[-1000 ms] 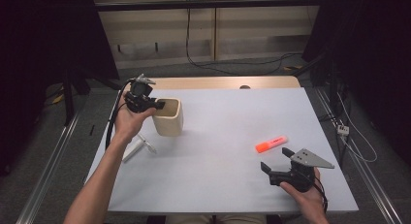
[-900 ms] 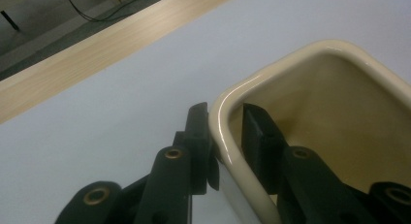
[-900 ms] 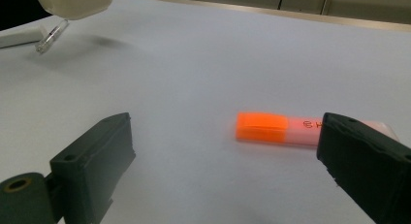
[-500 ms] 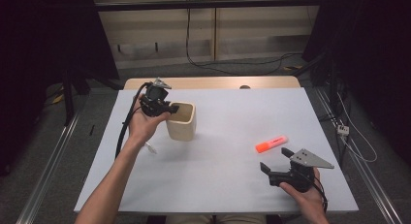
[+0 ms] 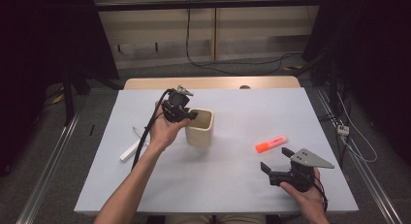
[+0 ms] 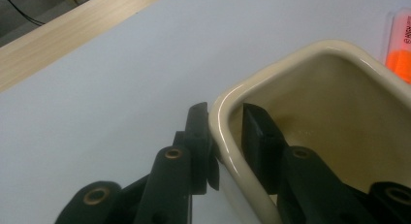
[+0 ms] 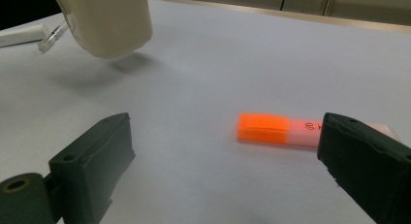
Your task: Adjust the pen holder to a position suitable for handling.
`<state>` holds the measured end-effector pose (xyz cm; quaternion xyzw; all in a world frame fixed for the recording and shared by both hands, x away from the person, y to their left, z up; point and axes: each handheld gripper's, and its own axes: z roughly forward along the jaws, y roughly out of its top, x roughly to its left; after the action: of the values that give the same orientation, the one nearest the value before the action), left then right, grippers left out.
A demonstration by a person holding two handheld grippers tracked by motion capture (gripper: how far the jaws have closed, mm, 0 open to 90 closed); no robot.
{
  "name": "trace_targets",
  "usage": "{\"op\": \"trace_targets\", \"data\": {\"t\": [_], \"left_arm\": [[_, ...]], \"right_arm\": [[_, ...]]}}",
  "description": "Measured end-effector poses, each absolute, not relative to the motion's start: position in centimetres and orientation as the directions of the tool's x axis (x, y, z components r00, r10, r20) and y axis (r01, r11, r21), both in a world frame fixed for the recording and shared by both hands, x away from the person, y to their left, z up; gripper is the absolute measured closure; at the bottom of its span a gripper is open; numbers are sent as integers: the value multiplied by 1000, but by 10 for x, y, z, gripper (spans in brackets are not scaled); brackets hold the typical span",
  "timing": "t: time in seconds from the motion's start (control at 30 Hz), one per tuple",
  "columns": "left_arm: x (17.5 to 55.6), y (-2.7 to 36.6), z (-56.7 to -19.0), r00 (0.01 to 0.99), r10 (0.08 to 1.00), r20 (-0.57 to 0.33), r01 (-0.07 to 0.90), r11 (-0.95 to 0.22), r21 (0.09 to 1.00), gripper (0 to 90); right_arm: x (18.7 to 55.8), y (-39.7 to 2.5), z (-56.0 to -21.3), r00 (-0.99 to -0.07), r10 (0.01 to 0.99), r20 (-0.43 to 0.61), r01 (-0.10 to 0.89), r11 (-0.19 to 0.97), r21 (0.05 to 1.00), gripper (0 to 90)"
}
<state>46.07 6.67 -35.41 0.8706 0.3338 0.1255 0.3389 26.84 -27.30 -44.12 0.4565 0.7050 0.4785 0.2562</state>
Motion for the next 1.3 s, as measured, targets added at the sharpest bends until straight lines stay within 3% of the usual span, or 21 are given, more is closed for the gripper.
{"op": "trace_targets", "data": {"t": [0.3, 0.57, 0.9, 1.3], "left_arm": [[458, 43, -366, 751, 659, -34, 508, -544, 668, 738], [454, 22, -378, 696, 717, -33, 551, -504, 665, 741], [445, 25, -374, 669, 743, -27, 568, -488, 663, 749], [450, 23, -374, 713, 699, -59, 548, -503, 668, 764]], "right_arm": [[268, -272, -441, -457, 886, 76, 399, 128, 908, 55], [268, -272, -441, -461, 884, 74, 397, 131, 909, 54], [268, -273, -441, -457, 886, 72, 397, 130, 909, 53], [269, -271, -442, -454, 888, 70, 400, 133, 907, 53]]}}
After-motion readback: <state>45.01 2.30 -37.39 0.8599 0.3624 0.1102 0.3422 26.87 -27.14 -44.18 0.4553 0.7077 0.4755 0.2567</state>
